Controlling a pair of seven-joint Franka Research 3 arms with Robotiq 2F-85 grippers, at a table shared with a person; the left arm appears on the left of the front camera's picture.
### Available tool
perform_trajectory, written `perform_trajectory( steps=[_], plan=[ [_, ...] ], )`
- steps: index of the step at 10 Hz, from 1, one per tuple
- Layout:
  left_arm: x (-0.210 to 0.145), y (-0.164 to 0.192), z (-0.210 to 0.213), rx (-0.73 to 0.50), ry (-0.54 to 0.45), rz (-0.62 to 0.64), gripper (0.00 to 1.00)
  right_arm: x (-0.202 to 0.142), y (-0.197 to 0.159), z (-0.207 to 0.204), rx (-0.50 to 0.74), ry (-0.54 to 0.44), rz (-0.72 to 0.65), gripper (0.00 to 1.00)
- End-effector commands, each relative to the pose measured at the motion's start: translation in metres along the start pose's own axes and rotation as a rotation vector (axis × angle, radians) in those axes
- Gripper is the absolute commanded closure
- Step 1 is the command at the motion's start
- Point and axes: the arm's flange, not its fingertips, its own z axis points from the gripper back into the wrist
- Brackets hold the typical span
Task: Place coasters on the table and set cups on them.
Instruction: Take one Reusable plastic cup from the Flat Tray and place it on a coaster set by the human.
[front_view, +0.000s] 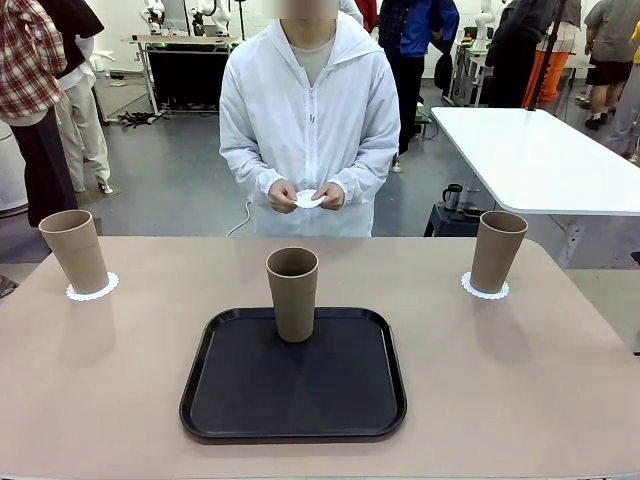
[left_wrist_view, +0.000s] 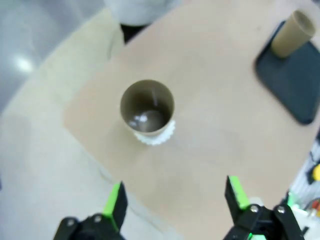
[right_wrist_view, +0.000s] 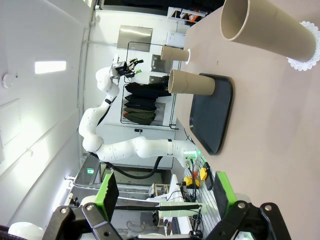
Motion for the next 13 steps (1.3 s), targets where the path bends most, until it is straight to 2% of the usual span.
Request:
perform_trajectory(
  steps=[1, 3, 5, 7, 8, 13],
  plan=[
    [0.021, -0.025, -0.020, 0.018, 0.138, 0.073, 0.00, 0.000, 0.001, 0.001, -0.004, -0.002, -0.004, 0.00],
    [0.045, -0.051, -0.046, 0.084, 0.252, 0.096, 0.00, 0.000, 0.001, 0.001, -0.004, -0.002, -0.004, 0.00],
    [0.061, -0.072, -0.072, 0.192, 0.324, 0.135, 0.00, 0.000, 0.001, 0.001, -0.004, -0.002, -0.004, 0.00],
    [0.065, -0.080, -0.083, 0.224, 0.307, 0.138, 0.00, 0.000, 0.001, 0.001, -0.004, -0.002, -0.004, 0.00],
    [0.066, -0.071, -0.077, 0.164, 0.302, 0.118, 0.00, 0.000, 0.001, 0.001, -0.004, -0.002, -0.004, 0.00],
    [0.066, -0.071, -0.077, 0.164, 0.302, 0.118, 0.00, 0.000, 0.001, 0.001, -0.004, -0.002, -0.004, 0.00]
  ],
)
